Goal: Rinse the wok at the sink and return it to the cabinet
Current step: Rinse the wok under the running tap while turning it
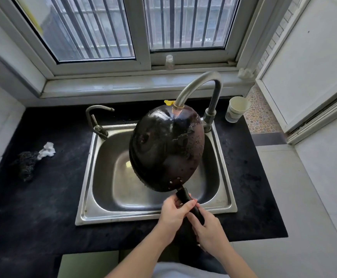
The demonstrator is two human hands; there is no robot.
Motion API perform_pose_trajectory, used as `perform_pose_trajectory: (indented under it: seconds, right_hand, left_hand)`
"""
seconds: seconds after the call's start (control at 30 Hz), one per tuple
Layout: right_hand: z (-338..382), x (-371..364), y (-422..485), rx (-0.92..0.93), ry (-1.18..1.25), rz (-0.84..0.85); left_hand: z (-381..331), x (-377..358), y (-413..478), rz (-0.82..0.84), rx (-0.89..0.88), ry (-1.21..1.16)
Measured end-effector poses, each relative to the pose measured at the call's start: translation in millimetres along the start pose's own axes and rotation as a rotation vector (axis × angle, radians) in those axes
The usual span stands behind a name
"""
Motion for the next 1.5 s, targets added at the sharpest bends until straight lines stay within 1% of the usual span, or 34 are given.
perform_pose_trajectory:
  seconds: [0.33, 0.5, 0.8, 1.03, 1.2, 1.33, 1.5]
  right_hand:
    - [12.2, 22.7, 36.7, 0.063, 0.037, 0.092]
    - [18.8, 28.4, 56.0, 0.115, 0.004, 0.118]
    - [33.2, 18.7, 69.3, 0.147, -0.043, 0.19]
    - [34.2, 3.0, 52.8, 0.154, -0.085, 0.205]
    - [26.1, -5.3, 27.5, 0.095, -0.06, 0.169]
    - [17.0, -11.3, 3.2, 0.05, -0.077, 0.122]
    - [9.7, -28.3, -20.5, -0.007, -0.187, 0.043]
  left_hand:
    - [-21.2, -16.7, 23.5, -0.079, -0.033, -0.013]
    - [-29.9, -18.8, 34.7, -0.135, -0.062, -0.036]
    - [-31.2, -0.1, 38.5, -0.251, -0.068, -0.127]
    - [-20.6, 12.9, 22.9, -0.239, -0.05, -0.189]
    - [-2.2, 19.1, 8.9, -0.198, -0.004, -0.18]
    - [10.9, 21.6, -5.5, -0.155, 0.004, -0.1]
    - [19.9, 26.3, -22.3, -0.162, 0.006, -0.034]
Point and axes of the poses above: each hand's wrist, its own y-axis towards the middle knuckle, its own x-axis out of the back of the hand, z = x × y, the point moved 5 cm from there along y, towards the middle knuckle, and after that the axes turned 3 degrees about -y, right-handed, at the moved point
